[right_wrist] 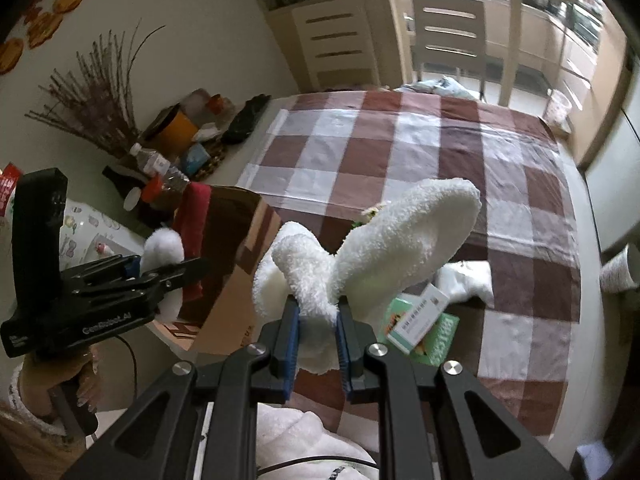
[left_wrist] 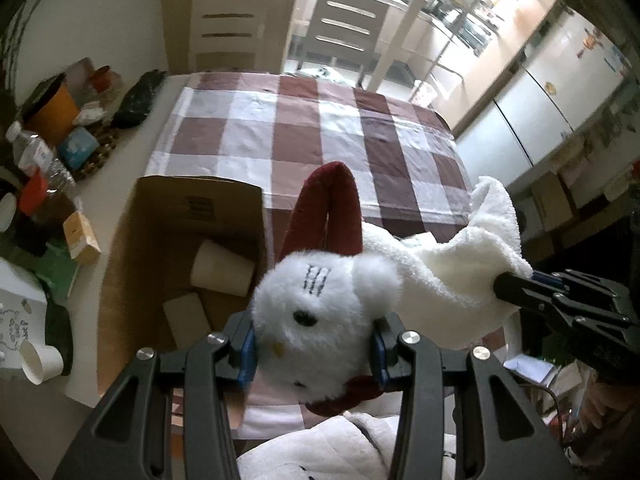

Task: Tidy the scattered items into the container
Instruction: 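Lift the plush cat with the left tool while the right tool lifts the fluffy toy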

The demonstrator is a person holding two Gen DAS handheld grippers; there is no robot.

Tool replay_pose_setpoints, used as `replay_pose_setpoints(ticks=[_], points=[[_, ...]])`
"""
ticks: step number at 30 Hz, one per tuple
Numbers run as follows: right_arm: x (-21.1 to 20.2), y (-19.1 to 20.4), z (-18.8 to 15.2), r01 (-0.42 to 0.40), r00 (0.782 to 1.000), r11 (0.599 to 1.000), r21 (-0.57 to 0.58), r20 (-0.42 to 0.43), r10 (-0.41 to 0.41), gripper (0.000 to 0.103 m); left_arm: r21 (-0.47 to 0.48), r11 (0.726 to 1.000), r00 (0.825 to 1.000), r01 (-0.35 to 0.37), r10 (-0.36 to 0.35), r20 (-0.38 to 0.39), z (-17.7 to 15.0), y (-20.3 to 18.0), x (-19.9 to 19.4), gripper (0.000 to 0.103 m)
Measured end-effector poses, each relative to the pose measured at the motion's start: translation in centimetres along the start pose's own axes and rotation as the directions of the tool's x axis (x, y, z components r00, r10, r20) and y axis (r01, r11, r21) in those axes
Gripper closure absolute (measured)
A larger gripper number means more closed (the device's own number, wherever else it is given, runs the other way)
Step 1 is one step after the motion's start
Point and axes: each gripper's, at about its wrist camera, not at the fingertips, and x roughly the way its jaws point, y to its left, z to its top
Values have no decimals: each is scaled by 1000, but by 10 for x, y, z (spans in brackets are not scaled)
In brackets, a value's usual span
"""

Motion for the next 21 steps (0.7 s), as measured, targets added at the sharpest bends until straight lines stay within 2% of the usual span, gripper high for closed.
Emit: replay_pose_setpoints(ticks=[11, 21], points=[[12, 36, 35, -48, 999, 992, -113, -12, 47, 86, -126, 991, 998, -41, 46, 39, 2, 49, -17, 59], [16, 80, 67, -95, 995, 967, -238, 2, 99, 86, -245, 966, 994, -79, 96, 57, -6, 98, -31, 59]])
